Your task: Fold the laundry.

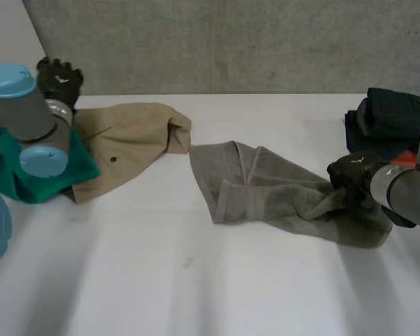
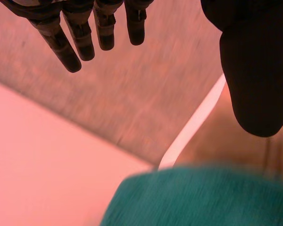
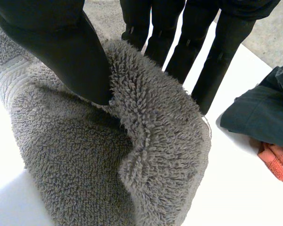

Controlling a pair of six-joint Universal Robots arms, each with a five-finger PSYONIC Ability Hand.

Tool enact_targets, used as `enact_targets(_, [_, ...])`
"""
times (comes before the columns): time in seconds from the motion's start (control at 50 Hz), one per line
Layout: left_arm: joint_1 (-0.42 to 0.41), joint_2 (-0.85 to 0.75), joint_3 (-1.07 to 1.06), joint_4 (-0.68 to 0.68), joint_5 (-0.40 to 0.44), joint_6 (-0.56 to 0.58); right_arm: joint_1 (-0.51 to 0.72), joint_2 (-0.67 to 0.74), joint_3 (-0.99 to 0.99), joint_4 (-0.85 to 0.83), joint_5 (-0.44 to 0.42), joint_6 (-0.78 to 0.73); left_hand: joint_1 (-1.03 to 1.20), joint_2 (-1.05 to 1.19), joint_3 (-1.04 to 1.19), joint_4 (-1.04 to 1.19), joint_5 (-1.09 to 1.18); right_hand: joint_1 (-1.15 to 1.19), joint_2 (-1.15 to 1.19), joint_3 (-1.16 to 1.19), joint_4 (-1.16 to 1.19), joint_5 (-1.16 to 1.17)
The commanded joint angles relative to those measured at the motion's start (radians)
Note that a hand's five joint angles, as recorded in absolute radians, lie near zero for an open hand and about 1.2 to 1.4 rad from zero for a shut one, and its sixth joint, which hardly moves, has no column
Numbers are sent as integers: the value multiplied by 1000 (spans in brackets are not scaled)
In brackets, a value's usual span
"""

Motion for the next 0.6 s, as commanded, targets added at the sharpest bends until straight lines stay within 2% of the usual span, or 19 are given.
enact_targets(0.02, [-72,-14,-3,-49,232,-92,-1,-1,1,0,-8,2,22,12,11,19,-3,286,227,218,204,234])
enact_targets(0.08, [-92,-83,85,-105,268,-116,0,1,4,0,-6,-1,139,129,128,137,114,286,227,218,204,234])
enact_targets(0.14, [-115,-162,211,-185,268,-139,0,2,7,0,-6,-1,254,244,243,251,229,286,227,218,204,234])
enact_targets(0.2, [-129,-230,305,-259,271,-144,-1,4,7,0,-5,-1,269,259,258,266,244,286,227,218,204,234])
enact_targets(0.3, [-141,-337,499,-406,269,-80,-10,5,7,0,-6,-3,313,303,302,310,288,286,227,218,204,234])
enact_targets(0.42, [-152,-402,595,-435,245,32,-23,4,1,0,-6,-5,334,324,323,331,308,286,227,218,204,234])
enact_targets(0.5, [-152,-439,641,-426,219,117,-27,-1,1,0,-6,-3,562,552,551,559,537,286,227,218,204,234])
enact_targets(0.52, [-153,-449,658,-419,209,138,-30,-1,1,0,-6,-3,827,817,816,824,802,286,227,218,204,234])
enact_targets(0.6, [-159,-474,682,-396,194,177,-33,-1,-1,0,-8,-3,1204,1194,1193,1202,1179,286,227,218,204,234])
